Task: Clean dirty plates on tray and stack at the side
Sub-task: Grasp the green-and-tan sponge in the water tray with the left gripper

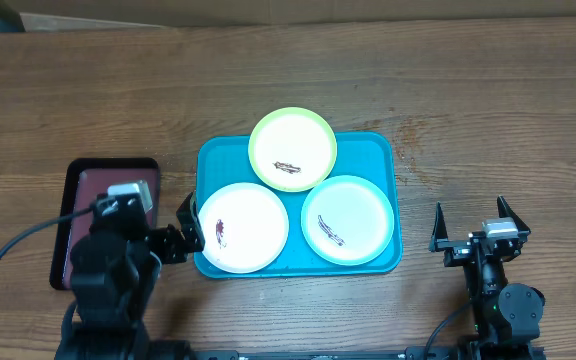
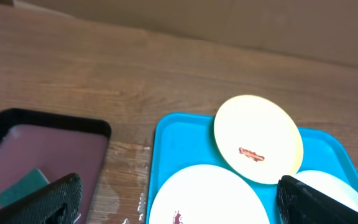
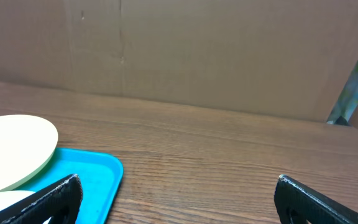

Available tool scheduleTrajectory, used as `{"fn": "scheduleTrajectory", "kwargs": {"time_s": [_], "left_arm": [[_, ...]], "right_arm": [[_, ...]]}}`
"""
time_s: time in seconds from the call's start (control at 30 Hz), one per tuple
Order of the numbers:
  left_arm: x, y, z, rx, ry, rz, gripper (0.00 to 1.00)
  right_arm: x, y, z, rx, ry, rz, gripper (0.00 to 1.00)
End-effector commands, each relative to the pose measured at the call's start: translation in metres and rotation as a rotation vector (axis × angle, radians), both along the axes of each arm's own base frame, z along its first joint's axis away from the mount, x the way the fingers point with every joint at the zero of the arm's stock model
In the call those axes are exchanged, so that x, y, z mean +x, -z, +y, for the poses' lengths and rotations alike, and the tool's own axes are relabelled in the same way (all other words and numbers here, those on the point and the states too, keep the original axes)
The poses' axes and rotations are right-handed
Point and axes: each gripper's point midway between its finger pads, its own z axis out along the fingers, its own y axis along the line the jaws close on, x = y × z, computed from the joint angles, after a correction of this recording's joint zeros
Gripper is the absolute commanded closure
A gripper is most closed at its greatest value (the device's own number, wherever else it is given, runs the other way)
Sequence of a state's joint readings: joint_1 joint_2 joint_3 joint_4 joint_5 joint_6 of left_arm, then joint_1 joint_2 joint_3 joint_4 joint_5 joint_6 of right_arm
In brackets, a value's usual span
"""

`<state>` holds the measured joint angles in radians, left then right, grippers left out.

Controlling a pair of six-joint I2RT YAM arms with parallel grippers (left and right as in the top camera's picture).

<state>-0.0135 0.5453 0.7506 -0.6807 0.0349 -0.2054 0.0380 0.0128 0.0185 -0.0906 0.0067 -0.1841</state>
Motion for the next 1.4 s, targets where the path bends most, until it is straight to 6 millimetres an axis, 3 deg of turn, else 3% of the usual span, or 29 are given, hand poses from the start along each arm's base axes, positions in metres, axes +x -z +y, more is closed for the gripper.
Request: {"fn": "scheduleTrajectory", "kwargs": {"time_s": [0.0, 0.1, 0.27, 0.5, 0.63, 0.93, 1.0, 1.1, 1.37], "left_arm": [[0.013, -0.019, -0.010, -0.015, 0.052, -0.005, 0.00], [0.025, -0.013, -0.006, -0.033, 0.014, 0.126, 0.00], [0.042, 0.003, 0.029, -0.038, -0.173, 0.415, 0.00], [0.078, 0.026, 0.064, -0.099, -0.320, 0.543, 0.00], [0.074, 0.050, 0.101, -0.183, -0.578, 0.601, 0.00], [0.063, 0.114, 0.142, -0.282, -0.721, 0.816, 0.00], [0.062, 0.130, 0.145, -0.324, -0.724, 0.871, 0.00], [0.060, 0.174, 0.142, -0.404, -0.716, 1.008, 0.00], [0.052, 0.229, 0.158, -0.422, -0.732, 1.139, 0.00]], "right_arm": [[0.000, 0.001, -0.001, 0.000, 0.006, -0.006, 0.00], [0.000, 0.001, -0.001, 0.000, 0.006, -0.006, 0.00], [0.000, 0.001, -0.001, 0.000, 0.006, -0.006, 0.00], [0.000, 0.001, -0.001, 0.000, 0.006, -0.006, 0.00], [0.000, 0.001, -0.001, 0.000, 0.006, -0.006, 0.00], [0.000, 0.001, -0.001, 0.000, 0.006, -0.006, 0.00], [0.000, 0.001, -0.001, 0.000, 0.006, -0.006, 0.00], [0.000, 0.001, -0.001, 0.000, 0.006, -0.006, 0.00], [0.000, 0.001, -0.001, 0.000, 0.006, -0.006, 0.00]]}}
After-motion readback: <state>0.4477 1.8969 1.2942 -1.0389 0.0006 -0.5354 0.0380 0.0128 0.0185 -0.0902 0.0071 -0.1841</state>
